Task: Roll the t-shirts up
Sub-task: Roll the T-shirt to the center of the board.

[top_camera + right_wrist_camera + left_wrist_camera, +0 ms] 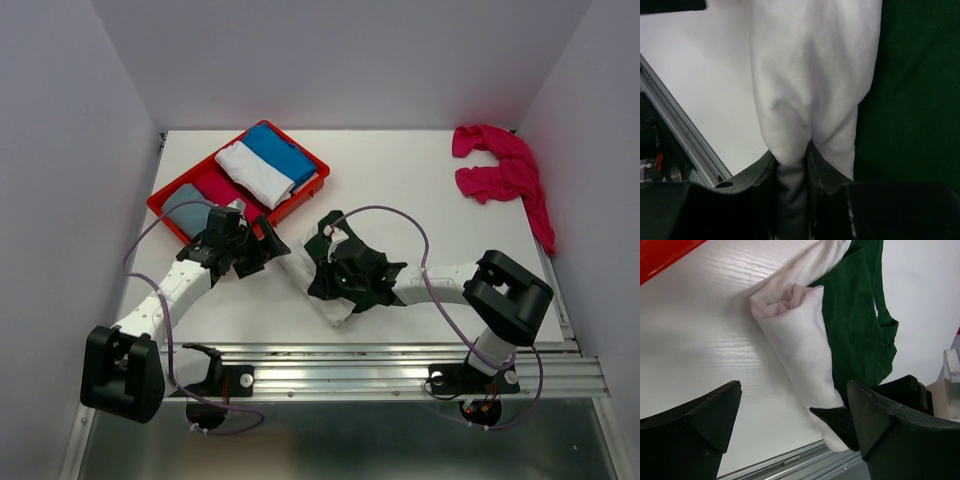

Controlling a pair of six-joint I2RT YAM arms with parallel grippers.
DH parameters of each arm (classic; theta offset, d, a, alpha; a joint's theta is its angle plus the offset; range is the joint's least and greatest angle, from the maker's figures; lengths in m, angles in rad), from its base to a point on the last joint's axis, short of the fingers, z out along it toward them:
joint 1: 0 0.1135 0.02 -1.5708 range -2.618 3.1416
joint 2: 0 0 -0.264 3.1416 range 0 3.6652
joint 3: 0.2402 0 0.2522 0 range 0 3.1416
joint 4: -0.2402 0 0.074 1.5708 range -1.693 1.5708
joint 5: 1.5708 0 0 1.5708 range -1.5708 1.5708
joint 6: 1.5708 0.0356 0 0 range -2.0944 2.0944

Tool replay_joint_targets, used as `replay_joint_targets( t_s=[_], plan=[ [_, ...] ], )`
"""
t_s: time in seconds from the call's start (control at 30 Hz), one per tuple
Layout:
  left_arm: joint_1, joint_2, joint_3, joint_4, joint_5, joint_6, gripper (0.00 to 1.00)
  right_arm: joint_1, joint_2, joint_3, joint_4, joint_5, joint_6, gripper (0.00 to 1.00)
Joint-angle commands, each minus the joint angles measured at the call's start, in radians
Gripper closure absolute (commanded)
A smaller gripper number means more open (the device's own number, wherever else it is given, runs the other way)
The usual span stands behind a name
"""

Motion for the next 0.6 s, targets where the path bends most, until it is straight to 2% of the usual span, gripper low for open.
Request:
replay_joint_targets(
  t_s=[0.0,0.17,0.3,0.57],
  plan=[
    [-0.039,0.033,-0.037,0.155,-0.027,-0.067,0.01,0.009,-0.025,-0.015,0.09,-0.096,0.042,0.99],
    [-0.05,0.084,-0.048,0.235,-0.019,-0.094,0.01,0.009,-0.024,-0.017,0.089,-0.096,0.034,0.99],
    [-0.062,0.19,0.014,0.187,-0.065,-0.075,0.01,0.009,-0.016,-0.017,0.089,-0.094,0.031,0.99],
    [-0.088,0.288,0.055,0.16,-0.099,-0.077,0.01,0.009,-0.006,-0.012,0.092,-0.09,0.021,0.99]
  ],
)
